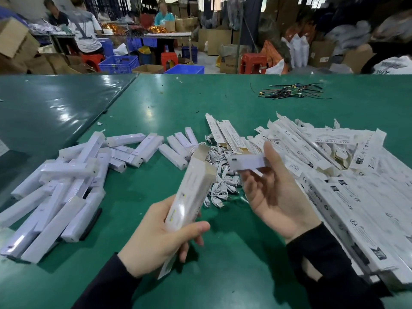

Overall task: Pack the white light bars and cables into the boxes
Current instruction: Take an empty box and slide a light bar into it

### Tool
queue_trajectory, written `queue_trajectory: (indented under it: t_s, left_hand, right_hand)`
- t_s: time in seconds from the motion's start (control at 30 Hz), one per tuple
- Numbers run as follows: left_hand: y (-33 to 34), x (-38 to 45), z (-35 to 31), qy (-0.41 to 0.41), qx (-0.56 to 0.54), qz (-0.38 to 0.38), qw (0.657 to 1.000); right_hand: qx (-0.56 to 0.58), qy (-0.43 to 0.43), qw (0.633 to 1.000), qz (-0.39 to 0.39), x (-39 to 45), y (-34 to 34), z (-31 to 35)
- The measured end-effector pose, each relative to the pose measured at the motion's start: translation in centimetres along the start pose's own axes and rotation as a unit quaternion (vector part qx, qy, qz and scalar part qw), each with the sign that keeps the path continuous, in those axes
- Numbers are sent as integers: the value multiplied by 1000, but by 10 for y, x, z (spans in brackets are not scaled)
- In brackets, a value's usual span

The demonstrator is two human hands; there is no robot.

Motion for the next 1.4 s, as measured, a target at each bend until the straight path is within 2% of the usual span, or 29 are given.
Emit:
queue_trajectory:
  t_s: [0.07,0.13,0.3,0.43,0.57,0.73,0.83,1.0,1.17,1.33,1.4]
  left_hand:
    - [7,-1,3,-7,2,30,1000]
    - [10,-1,2,-9,-1,39,999]
    - [11,-3,0,-8,-4,49,999]
    - [12,-3,3,-9,12,51,999]
    - [9,-2,7,-10,55,37,998]
    - [9,-2,13,-23,90,52,994]
    - [13,-3,15,-29,102,78,991]
    - [15,-4,13,-16,118,88,989]
    - [18,-5,10,-12,114,111,987]
    - [26,-9,4,-22,22,164,986]
    - [27,-9,4,-21,18,167,986]
  right_hand:
    - [25,17,999,29,-2,9,-6]
    - [1,26,999,31,-4,11,-11]
    - [-78,-2,996,-35,-1,2,-9]
    - [-157,-47,986,-43,1,0,-2]
    - [-293,-138,945,-36,1,3,14]
    - [-381,-212,899,-46,-1,3,28]
    - [-410,-205,888,-44,0,2,26]
    - [-409,-161,897,-53,5,-9,25]
    - [-435,-130,889,-61,6,-14,23]
    - [-349,-64,933,-68,7,-19,11]
    - [-363,-75,926,-73,8,-21,12]
Point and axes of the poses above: each hand's wrist, its own x-axis towards the middle knuckle, its own y-axis out of the palm, z = x × y, the point moved 9 cm from there along x, towards the middle knuckle, and after that the axes turned 8 degrees about -y, right-handed, at the moved point
